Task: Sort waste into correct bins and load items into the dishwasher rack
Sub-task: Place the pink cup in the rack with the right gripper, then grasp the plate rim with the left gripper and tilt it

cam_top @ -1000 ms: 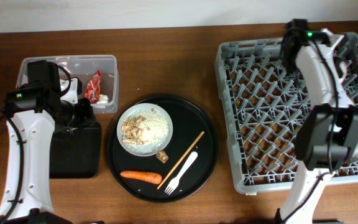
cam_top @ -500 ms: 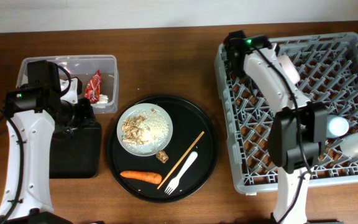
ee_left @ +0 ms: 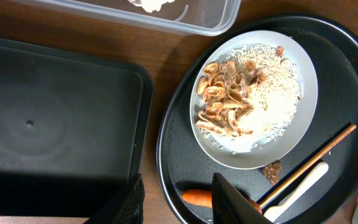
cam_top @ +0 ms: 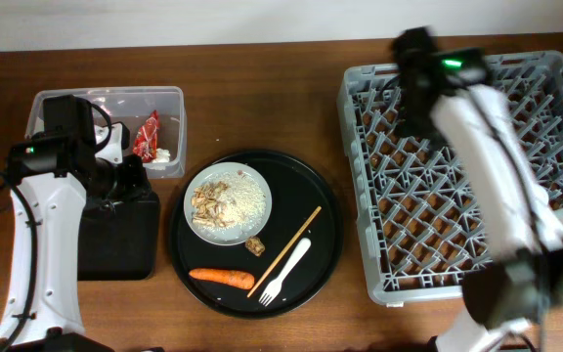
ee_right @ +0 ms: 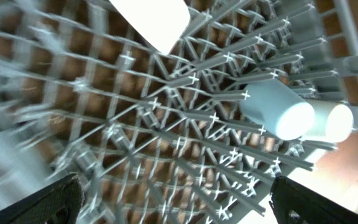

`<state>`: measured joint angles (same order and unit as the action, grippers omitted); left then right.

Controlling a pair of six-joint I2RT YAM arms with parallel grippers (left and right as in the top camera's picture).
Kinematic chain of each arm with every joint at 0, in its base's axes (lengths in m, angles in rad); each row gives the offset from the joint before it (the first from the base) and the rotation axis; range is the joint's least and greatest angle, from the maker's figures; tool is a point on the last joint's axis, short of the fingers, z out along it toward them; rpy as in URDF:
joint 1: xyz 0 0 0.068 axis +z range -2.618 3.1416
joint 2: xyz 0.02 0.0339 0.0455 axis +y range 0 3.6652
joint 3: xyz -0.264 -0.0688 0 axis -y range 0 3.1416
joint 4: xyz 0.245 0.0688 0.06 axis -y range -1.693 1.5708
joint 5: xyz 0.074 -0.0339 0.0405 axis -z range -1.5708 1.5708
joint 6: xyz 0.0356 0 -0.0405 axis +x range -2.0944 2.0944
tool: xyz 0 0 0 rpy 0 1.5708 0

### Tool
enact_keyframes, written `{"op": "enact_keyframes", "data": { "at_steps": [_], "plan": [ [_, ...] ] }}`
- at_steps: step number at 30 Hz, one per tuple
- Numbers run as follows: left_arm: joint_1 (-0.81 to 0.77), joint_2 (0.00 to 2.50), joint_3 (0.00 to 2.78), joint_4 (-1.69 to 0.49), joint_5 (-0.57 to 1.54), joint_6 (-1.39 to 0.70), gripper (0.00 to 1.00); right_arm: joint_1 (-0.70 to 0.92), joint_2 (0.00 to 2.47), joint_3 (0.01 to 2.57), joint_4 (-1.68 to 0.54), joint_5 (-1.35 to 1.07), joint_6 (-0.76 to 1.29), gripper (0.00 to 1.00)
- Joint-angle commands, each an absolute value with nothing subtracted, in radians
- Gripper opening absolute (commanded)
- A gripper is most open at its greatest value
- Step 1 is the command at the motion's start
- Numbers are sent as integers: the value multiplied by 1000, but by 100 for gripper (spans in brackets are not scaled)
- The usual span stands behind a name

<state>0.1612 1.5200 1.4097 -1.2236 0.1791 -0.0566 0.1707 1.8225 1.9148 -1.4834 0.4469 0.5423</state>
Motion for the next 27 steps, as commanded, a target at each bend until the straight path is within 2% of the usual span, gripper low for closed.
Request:
{"op": "enact_keyframes", "data": {
  "at_steps": [1, 3, 7, 10, 15, 21, 27],
  "plan": [
    [157, 1503, 1408, -1227, 199, -62, 35, 120, 1703, 1921, -1490, 38, 199, 99],
    [145, 1503, 1408, -1225, 219, -62, 35, 110, 1678, 1921, -1535, -65, 125, 99],
    [60, 1503, 1407, -1216, 224, -62, 35, 109, 1673, 1921, -1638, -36, 108, 99],
    [-52, 1505, 1404, -1189, 224, -67, 36, 94, 1672, 1921, -1646, -27, 112, 99],
    [-270, 1542, 1368, -1066, 220, -200, 35, 70, 1672, 1921, -1646, -30, 112, 99],
    [-471, 1676, 1313, -920, 165, -267, 35, 70, 1672, 1921, -1645, -30, 112, 99],
    [-545, 1852, 1313, -856, 125, -277, 35, 70, 1672, 1921, -1645, -30, 112, 99]
  ]
}}
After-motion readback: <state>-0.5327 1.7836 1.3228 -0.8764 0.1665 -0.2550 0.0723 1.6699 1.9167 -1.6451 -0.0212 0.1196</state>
